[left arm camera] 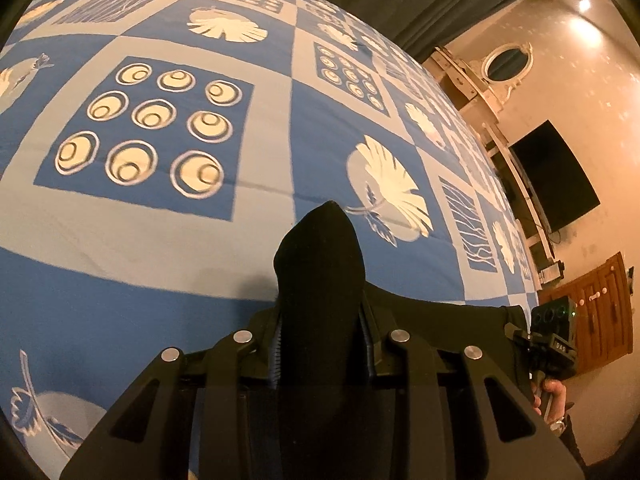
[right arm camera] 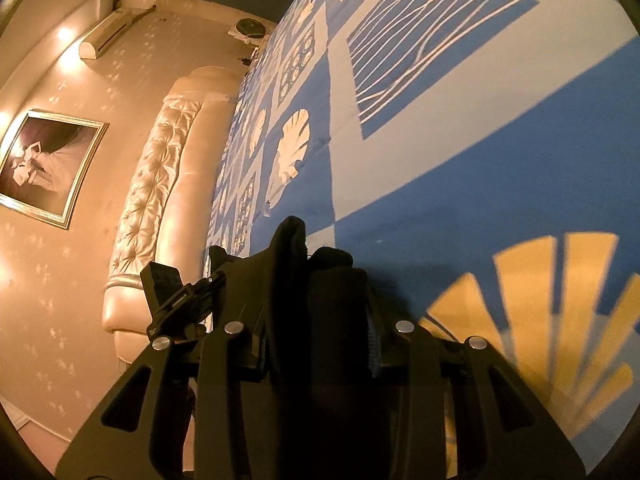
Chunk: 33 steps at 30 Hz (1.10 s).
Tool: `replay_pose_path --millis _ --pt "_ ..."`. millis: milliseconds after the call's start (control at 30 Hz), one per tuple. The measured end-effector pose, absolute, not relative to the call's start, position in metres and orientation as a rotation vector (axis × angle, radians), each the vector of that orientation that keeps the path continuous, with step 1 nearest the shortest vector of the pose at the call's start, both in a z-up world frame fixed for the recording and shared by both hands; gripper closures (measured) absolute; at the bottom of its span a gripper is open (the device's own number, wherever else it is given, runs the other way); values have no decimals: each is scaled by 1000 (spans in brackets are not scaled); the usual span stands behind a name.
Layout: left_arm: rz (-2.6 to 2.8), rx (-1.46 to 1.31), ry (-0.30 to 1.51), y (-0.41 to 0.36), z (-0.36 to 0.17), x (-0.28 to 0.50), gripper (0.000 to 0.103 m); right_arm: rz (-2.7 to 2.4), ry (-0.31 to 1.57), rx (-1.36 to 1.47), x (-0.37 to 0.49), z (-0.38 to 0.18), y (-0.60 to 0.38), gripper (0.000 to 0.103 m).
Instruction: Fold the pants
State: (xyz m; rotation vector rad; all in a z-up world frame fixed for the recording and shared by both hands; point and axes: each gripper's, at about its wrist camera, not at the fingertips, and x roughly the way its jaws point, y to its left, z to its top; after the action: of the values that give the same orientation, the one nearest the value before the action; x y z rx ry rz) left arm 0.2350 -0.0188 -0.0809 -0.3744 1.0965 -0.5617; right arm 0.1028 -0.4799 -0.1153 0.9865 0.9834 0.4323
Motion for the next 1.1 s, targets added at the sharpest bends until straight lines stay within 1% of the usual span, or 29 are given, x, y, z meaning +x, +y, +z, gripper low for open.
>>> replay_pose_path --millis 400,867,933,1000,1033,1067,1100 --pt "-527 -417 1089 14 -84 261 73 462 999 978 138 -113 -444 70" --pt "-548 -457 1099 25 -95 273 72 470 997 995 139 -117 -437 70" --pt "-565 -460 1098 27 -97 273 66 478 997 1001 139 -117 -437 69" --pt "-587 -480 1090 31 -97 271 57 481 992 1010 137 -117 -439 66" --pt "-586 -502 1081 35 -96 268 52 485 987 1012 136 -117 -441 60" --pt "-580 -516 1074 38 -94 265 43 489 982 1013 134 -114 -441 54" --pt "-569 -534 1067 44 -92 260 38 489 973 1017 130 -110 -442 50"
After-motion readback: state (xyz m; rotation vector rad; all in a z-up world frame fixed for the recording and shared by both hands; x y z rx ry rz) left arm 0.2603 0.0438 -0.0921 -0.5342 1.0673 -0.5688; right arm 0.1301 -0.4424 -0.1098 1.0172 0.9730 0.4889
